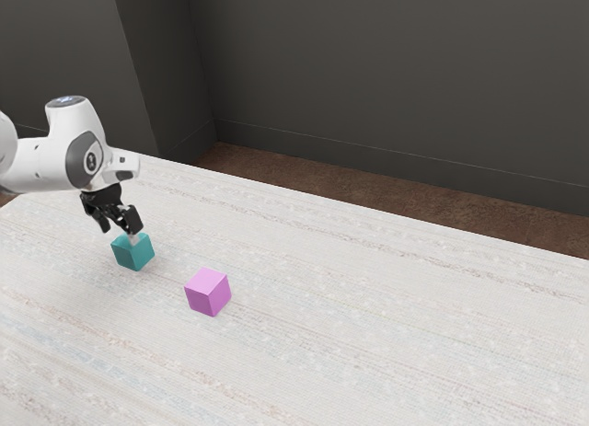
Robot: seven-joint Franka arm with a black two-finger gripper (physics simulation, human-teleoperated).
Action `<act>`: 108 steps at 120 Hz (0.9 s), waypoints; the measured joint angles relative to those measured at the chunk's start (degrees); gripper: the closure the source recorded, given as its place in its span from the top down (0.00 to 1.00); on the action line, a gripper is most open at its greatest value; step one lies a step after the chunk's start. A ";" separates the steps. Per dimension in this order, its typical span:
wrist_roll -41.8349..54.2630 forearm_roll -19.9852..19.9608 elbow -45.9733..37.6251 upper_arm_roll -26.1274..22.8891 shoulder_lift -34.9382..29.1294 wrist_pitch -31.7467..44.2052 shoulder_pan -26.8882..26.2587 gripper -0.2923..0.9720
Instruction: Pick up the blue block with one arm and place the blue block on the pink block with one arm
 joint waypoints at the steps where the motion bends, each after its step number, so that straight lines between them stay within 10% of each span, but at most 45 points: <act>1: 0.01 0.06 0.00 -0.02 0.00 -0.02 0.01 0.77; 108: 0.45 1.26 5.16 -1.05 4.74 -1.77 1.46 0.77</act>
